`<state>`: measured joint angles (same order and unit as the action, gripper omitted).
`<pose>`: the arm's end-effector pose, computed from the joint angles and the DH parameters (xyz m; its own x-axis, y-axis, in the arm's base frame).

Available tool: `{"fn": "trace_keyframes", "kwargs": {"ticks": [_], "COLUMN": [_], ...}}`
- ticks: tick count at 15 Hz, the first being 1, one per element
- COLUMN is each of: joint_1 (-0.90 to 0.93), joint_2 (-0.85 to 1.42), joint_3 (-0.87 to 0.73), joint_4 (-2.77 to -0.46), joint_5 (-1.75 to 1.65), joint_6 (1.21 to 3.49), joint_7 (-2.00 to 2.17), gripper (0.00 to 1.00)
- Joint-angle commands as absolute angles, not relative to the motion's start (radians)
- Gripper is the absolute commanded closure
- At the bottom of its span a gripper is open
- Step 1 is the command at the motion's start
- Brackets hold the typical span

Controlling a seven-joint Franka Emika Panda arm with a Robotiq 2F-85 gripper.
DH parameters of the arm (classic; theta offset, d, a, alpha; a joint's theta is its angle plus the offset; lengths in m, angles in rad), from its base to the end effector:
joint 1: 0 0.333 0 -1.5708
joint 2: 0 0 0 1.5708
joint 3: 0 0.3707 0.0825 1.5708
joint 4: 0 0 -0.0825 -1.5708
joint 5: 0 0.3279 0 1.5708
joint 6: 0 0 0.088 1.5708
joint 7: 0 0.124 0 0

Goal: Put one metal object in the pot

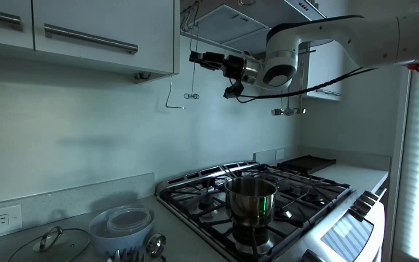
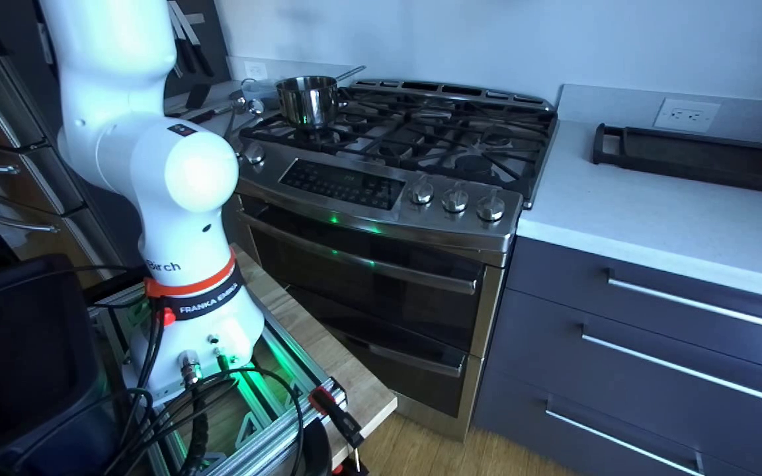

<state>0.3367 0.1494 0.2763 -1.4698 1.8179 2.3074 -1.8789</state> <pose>0.4954 0.3640 0.7590 -0.1066 -0.1665 0.9803 0.9831 -0.1652 0.0788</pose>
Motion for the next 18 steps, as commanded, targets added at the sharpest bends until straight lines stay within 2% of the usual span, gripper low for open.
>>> {"fn": "trace_keyframes", "kwargs": {"ticks": [1, 2, 4, 6, 18], "joint_1": [0.328, 0.328, 0.327, 0.327, 0.335], "joint_2": [0.163, 0.163, 0.163, 0.163, 0.160], "joint_3": [0.280, 0.280, 0.279, 0.279, 0.279], "joint_4": [-1.454, -1.453, -1.453, -1.453, -1.415], "joint_5": [1.843, 1.843, 1.844, 1.845, 1.865], "joint_6": [2.269, 2.268, 2.264, 2.258, 2.346], "joint_7": [-1.881, -1.881, -1.880, -1.879, -1.873], "gripper": [0.87, 0.95, 1.00, 0.98, 0.98]}}
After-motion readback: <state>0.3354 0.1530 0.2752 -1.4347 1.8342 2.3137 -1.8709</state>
